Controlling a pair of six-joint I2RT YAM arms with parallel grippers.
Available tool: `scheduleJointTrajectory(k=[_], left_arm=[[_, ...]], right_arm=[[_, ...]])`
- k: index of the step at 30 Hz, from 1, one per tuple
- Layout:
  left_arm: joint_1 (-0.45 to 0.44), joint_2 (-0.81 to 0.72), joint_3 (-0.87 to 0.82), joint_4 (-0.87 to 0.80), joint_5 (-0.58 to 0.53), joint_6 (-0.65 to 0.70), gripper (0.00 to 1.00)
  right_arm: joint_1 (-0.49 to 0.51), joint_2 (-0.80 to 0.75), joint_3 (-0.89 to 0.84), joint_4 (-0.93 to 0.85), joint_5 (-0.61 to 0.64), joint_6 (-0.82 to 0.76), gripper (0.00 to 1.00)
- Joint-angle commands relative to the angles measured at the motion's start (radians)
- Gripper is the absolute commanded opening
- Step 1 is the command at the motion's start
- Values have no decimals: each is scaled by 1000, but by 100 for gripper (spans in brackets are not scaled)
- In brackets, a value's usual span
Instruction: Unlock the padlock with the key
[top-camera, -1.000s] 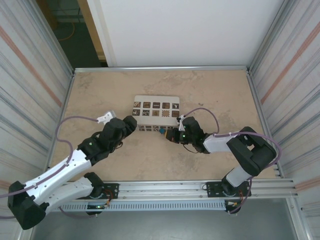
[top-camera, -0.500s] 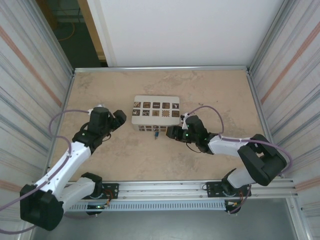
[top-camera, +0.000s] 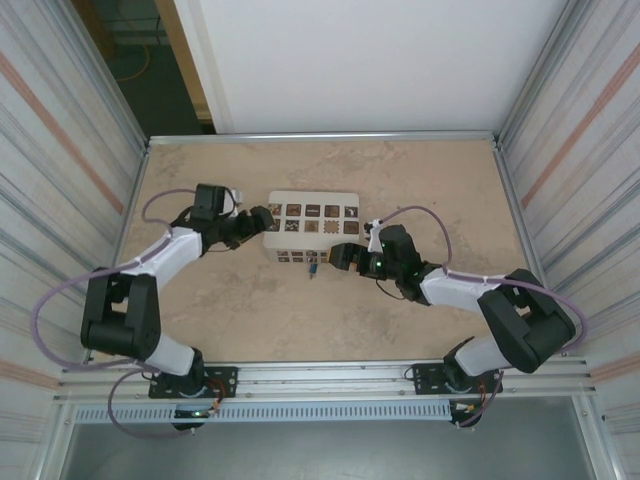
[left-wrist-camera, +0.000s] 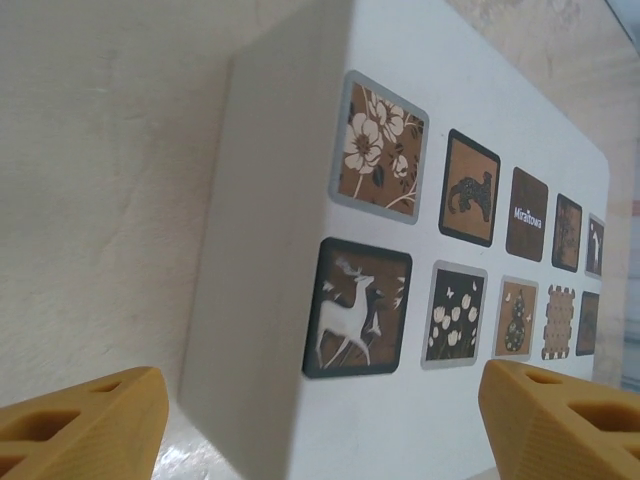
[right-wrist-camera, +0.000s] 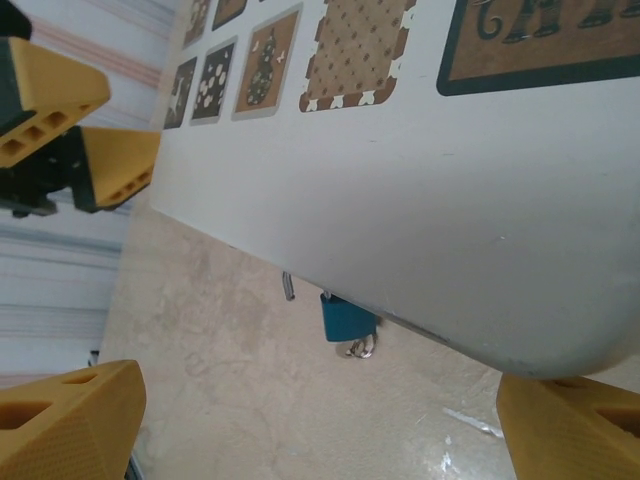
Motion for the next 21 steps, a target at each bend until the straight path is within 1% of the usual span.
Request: scheduleJointTrajectory(k=[1,5,8,14,21], left_arm=[[3,58,69,-9,82,62,79],[-7,103,60,-33,36,57,70],[-21,109,8,-12,21,37,66],[-62,100,-81,32,8,-10,61],[-130,51,-148,32,-37,-57,61]], right_arm=[[-7,26,40,47,-46,21,90],[-30,46,62,50,-61,8,89],[-51,64,84,47,-83,-8,88],[-91,98,110,31,-92,-38,88],[-144,179,178,38,-138,-83,89]])
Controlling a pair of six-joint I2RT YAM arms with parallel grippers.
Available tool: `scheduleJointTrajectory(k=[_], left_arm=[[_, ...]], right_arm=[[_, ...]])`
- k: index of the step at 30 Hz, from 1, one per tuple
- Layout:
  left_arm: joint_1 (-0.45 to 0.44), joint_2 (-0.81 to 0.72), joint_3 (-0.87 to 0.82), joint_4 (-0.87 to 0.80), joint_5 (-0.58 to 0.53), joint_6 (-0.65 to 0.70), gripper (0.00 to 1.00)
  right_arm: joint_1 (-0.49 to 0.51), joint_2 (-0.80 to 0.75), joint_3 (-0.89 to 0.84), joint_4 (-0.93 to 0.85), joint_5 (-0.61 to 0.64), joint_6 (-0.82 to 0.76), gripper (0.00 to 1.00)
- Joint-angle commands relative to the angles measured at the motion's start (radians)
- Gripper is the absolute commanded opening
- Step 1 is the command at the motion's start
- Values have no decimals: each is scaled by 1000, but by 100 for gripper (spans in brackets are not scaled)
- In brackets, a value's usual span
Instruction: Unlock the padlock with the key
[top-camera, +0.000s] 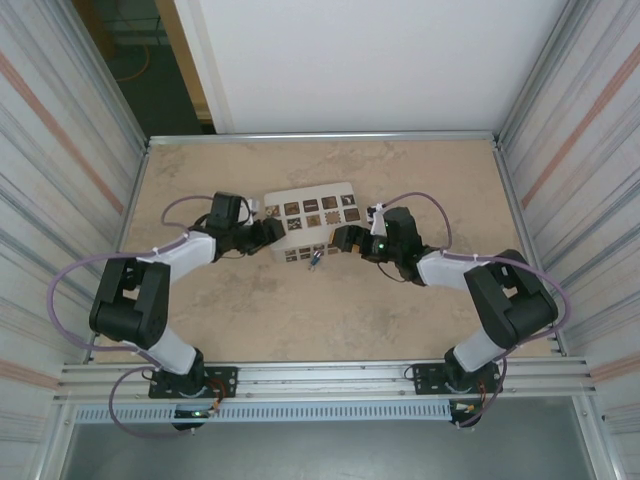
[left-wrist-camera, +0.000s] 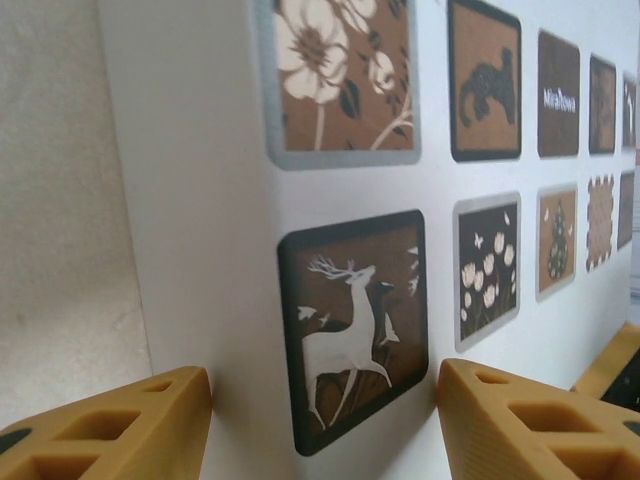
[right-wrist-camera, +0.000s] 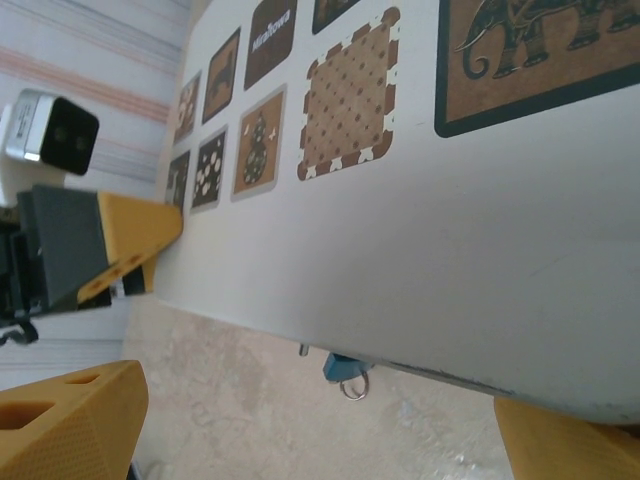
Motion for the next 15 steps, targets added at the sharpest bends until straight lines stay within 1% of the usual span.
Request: scheduleJointTrajectory(k=[1,8,15], left_arm=[[-44,-13,-73,-108,-50,-31,61],[-101,-94,-135,-94,-76,-95,59],[-114,-158,-156,-106,-100,-117,59]], right_arm=[[-25,46,61,20,-32,-59,89],[-86,136,112,73,-62,-73,89],[-91,172,135,82,-66,-96,89]])
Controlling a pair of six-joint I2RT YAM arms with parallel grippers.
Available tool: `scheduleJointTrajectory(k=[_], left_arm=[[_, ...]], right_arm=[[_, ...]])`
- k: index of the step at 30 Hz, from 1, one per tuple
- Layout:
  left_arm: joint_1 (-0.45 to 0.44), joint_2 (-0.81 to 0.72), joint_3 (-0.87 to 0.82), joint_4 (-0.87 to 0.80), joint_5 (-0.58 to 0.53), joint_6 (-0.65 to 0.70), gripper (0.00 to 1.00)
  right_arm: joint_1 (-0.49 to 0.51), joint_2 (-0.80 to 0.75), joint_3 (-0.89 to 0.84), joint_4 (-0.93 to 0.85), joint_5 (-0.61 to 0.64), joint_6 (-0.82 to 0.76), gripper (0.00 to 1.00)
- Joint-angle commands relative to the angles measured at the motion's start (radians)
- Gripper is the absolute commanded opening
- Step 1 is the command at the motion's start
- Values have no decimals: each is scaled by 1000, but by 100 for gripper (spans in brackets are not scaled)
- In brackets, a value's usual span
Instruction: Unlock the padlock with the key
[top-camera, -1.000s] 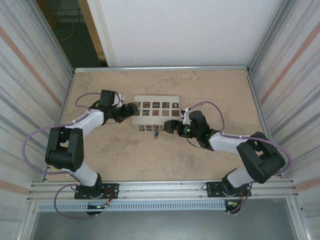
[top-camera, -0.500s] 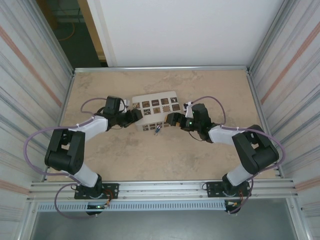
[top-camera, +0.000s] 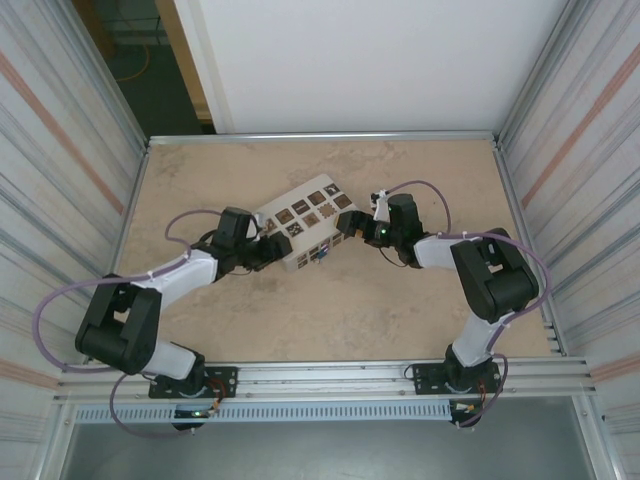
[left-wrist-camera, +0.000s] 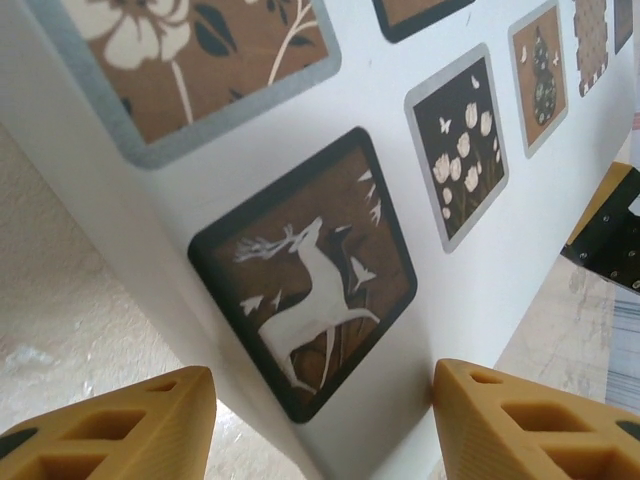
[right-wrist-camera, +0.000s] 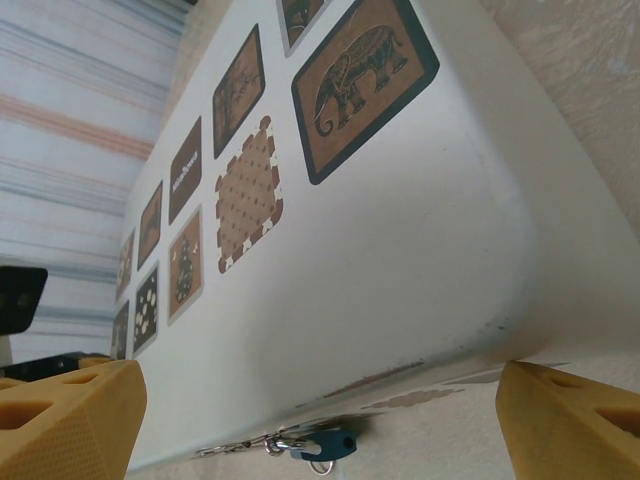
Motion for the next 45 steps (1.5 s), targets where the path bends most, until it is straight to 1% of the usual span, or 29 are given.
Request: scheduleJointTrajectory(k=[1,7,13,18,21,25,29,33,34,36,38,39,42,45], left_arm=[[-6,-19,-28,-114,-39,-12,59],[-6,-55,-17,-112,-21,-13,60],[0,-137,-12,-147,-73,-24,65],[23,-227,-10,-191,-98,-19,68],[39,-284,-10,-224,-135,-12,68],[61,-350,-23,-228,-161,-18,68],[61,-383,-6,-227,-156,-12,67],[58,-370,31,-228,-117,-12,65],[58,-360,46,-229,-101,-10,65],[57,-341,81,-230,-74,-6,64],[56,-313,125,-233,-53,3,62],[53,-294,150,-231,-43,6,61],[36,-230,219,-223,-24,18,59],[9,-149,276,-202,-3,23,57]], right_arm=[[-4,5,19,26,-12,-41,89],[-15,-20,6,-10,-16,-66,89],[-52,-87,-32,-60,-7,-95,90],[-95,-178,-68,-140,-8,-149,90],[-121,-242,-87,-212,-7,-197,90],[-150,-340,-119,-301,10,-254,89],[-183,-419,-160,-333,10,-270,89],[-212,-455,-194,-309,-59,-263,90],[-215,-458,-201,-297,-80,-257,91],[-220,-463,-213,-279,-103,-236,96],[-221,-464,-220,-275,-105,-216,97],[-221,-462,-223,-269,-108,-206,99],[-221,-458,-241,-222,-137,-171,99],[-219,-459,-251,-198,-136,-139,99]])
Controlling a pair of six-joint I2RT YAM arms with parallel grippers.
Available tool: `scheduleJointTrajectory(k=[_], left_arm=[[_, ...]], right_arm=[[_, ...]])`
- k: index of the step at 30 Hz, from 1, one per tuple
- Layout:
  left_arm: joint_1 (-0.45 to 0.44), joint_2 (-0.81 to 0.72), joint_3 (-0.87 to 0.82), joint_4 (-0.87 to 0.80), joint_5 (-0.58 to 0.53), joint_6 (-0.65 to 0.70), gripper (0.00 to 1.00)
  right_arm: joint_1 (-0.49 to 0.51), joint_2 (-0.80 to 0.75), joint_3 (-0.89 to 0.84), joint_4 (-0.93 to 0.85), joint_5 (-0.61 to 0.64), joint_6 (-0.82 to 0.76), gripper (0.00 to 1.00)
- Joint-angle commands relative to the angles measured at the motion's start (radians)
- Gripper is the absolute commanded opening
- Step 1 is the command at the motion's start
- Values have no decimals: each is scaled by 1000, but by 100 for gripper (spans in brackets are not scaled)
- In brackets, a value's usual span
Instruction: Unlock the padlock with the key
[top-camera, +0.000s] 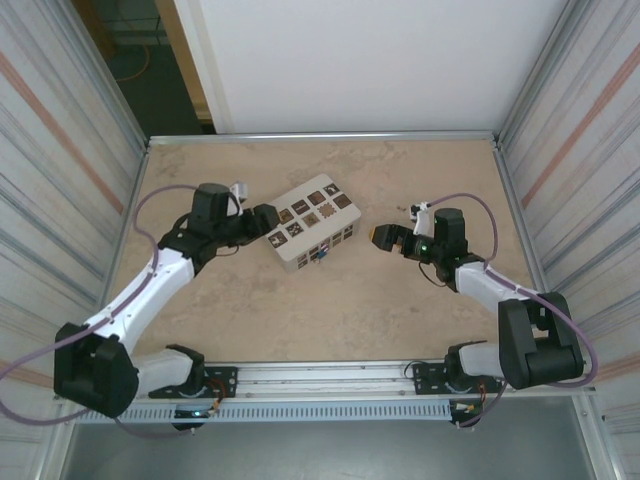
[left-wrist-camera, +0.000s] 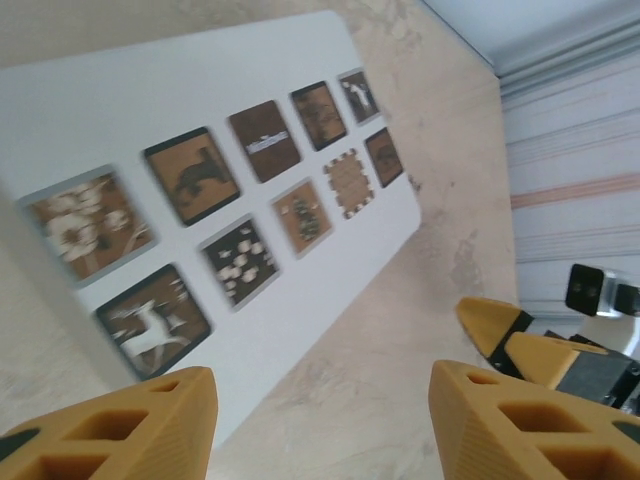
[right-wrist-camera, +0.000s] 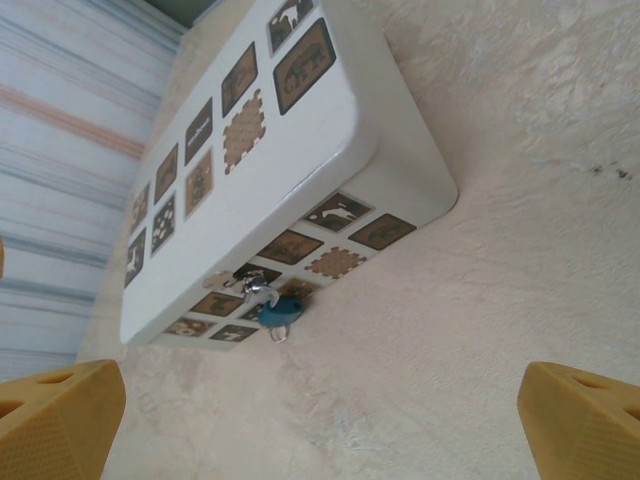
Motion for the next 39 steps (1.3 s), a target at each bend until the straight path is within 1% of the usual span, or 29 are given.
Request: scheduleJointTrajectory(k=[1,4,6,9,16,20,30,39], left_arm=[[-27,80,69,25,55,31,57],[-55,159,111,41,67,38,54],[-70,200,125,47,67,39,54],[-69,244,111,83,100,27,53],[-65,285,74,104,117,21,49],[-65,304,56,105,123,28,44],[-65,340,6,83,83,48,43],[-63,369,-1,50,56,66,41]], right_arm=[[-1,-21,-12,57,-33,52,99],[9,-22,-10,64,-46,51,100],[17,-21,-8,68,-64,35,97],[34,-20,-7,72,-87,6,96],[89,15,2,95,-130,-43,92],[139,57,24,120,-120,-60,89],[226,207,46,293,-99,-60,80],[268,374,64,500,-71,-40,79]])
